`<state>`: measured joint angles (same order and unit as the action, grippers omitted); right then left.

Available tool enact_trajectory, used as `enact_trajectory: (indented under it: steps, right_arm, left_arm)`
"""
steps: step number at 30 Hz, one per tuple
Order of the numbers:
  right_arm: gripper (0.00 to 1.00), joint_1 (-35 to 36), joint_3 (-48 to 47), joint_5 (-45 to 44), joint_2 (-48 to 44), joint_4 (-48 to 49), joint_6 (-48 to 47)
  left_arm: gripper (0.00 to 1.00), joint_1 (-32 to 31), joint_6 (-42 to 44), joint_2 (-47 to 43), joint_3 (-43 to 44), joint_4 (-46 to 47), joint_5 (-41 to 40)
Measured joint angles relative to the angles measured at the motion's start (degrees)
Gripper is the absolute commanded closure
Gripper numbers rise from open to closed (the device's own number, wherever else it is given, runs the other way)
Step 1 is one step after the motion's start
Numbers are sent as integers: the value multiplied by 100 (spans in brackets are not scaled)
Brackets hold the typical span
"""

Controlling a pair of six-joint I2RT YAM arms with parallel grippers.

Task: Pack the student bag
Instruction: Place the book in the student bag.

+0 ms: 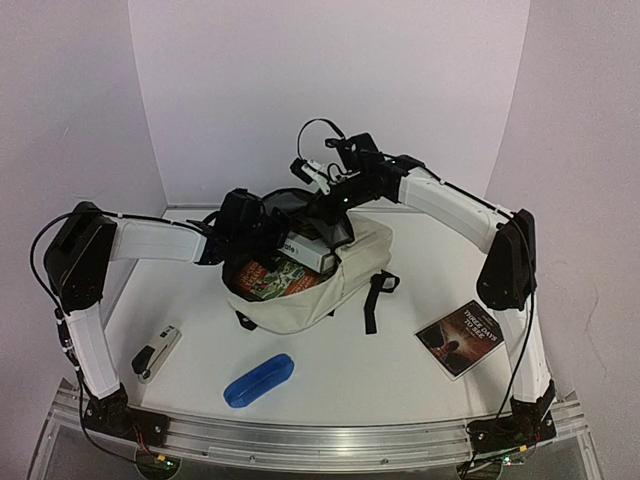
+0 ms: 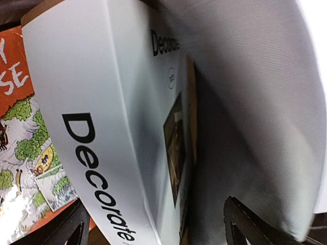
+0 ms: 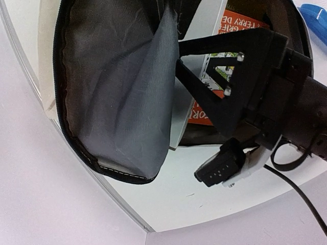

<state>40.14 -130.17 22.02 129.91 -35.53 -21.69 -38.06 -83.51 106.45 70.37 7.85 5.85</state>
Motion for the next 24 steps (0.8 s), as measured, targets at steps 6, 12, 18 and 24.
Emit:
enact_trajectory:
  steps: [6, 12, 18, 24]
  right_arm:
    - [89, -27, -2, 76, 0, 63, 86]
    - [92, -37, -2, 207, 0, 164, 123]
    - [95, -63, -2, 301, 0, 168, 154]
    - [100, -65, 27, 362, 0, 179, 227]
  left_arm:
    - [19, -8, -61, -17, 15, -441, 74]
    - [39, -100, -64, -17, 73, -687, 158]
    - [40, -146, -94, 105, 263, -786, 339]
    - [44, -117, -85, 611, 515, -449, 453]
